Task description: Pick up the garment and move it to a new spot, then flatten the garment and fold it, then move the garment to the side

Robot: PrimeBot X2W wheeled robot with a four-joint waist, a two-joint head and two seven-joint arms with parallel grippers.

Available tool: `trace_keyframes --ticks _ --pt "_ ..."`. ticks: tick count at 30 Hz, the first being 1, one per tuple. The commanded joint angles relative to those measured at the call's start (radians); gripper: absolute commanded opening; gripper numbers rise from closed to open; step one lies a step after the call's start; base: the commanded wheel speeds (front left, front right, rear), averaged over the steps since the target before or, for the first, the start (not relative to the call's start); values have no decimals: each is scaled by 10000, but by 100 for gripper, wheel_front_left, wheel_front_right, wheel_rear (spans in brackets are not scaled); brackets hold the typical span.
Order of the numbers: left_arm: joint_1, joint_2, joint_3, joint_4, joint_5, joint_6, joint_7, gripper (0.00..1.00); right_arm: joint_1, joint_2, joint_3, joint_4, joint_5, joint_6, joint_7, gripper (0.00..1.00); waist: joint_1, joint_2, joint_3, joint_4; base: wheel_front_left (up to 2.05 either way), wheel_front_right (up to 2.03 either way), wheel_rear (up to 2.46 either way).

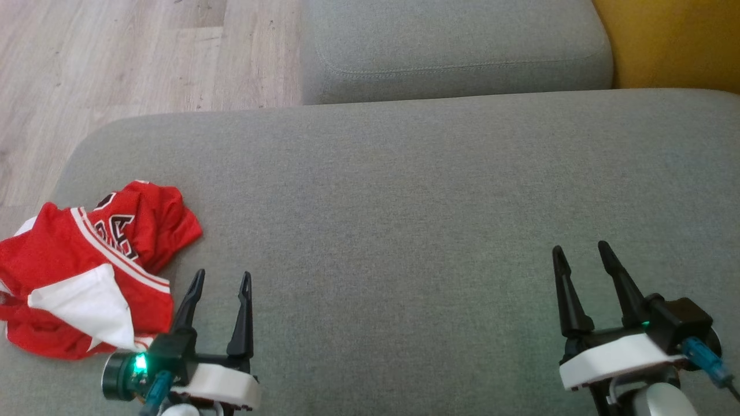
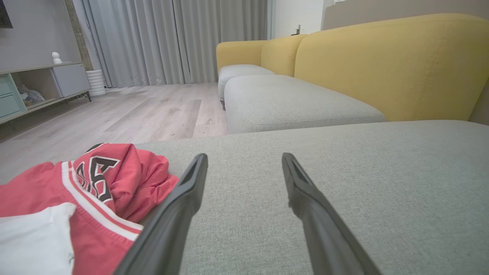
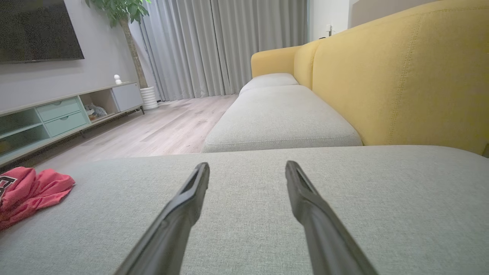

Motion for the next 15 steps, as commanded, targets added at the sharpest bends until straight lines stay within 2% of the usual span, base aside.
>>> trace_keyframes --ticks 1,15 --pt "-328 27 416 -242 15 -36 -109 100 -170 -10 164 -325 19 -7 -101 100 0 0 6 0 0 0 0" --pt "-312 -229 885 15 -76 -245 -109 100 -165 71 -5 -242 217 -7 -46 100 0 0 49 -3 0 0 0"
